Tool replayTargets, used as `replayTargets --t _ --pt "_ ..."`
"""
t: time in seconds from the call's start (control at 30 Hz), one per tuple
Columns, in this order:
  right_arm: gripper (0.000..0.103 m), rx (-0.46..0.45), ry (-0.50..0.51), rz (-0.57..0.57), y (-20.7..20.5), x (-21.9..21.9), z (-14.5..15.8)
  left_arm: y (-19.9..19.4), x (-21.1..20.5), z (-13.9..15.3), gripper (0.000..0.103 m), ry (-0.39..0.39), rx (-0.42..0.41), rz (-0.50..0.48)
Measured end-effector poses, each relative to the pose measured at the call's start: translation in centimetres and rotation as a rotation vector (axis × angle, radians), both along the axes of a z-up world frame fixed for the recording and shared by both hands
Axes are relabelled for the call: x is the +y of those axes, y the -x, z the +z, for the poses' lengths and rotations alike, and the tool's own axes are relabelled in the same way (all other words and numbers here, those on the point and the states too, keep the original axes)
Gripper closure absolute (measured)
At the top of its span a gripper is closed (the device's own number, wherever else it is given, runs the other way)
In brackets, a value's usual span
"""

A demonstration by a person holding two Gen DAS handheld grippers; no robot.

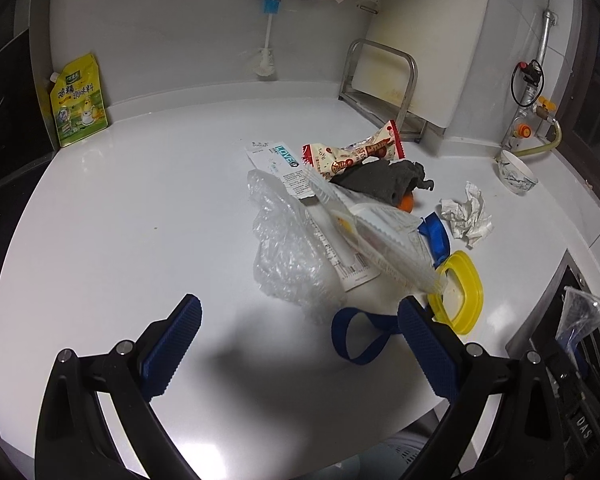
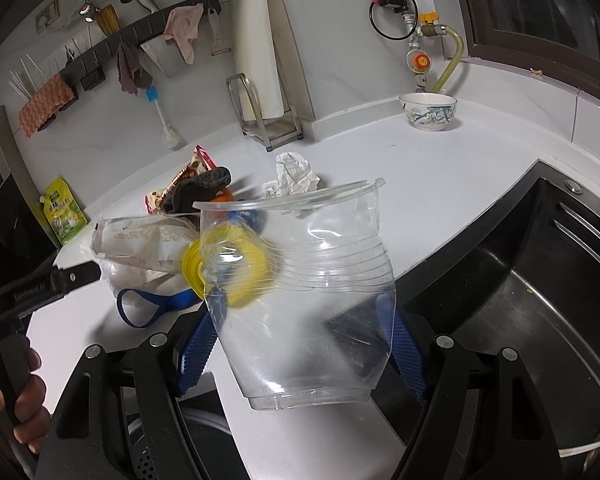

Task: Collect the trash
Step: 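Lift the clear cup with the right gripper while the left gripper grasps the white paper packet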

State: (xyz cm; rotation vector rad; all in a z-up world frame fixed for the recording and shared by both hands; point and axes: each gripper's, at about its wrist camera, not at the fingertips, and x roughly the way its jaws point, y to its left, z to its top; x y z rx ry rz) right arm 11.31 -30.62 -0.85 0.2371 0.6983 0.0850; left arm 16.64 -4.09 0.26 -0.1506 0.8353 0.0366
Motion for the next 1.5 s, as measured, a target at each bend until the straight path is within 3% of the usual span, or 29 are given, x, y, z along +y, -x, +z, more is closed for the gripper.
replayTargets --t 0.47,0.87,0.9,1.17,1.27,1.5 --pt "0.029 -0.051 -0.013 -0.019 1.0 -0.7 1.2 -1.1 -1.0 2.6 0.006 0.022 -0.035 0.005" --pt "0.029 -0.073 -0.018 -0.020 1.5 -0.7 1.4 -4.8 -2.8 0.3 0.008 0.014 0.024 0.011" --pt "0.029 -0.075 -0.018 -0.019 1.6 -0.7 1.4 -5.1 -2.9 0.1 0.011 0.010 0.025 0.011" --pt "0.029 -0.073 -0.019 -0.018 1.5 -0.7 1.4 -5.7 -3.4 -0.7 0.068 0.003 0.042 -0.040" --pt "0.029 -0.073 -0.016 -0.018 1.4 -0.6 1.4 -5.4 -3.5 -0.3 0.077 -0.005 0.026 -0.055" --pt "0.029 -0.090 -0.007 -0.017 1.5 -0.5 1.7 -4.7 -2.8 1.4 0.083 -0.029 -0.030 -0.054"
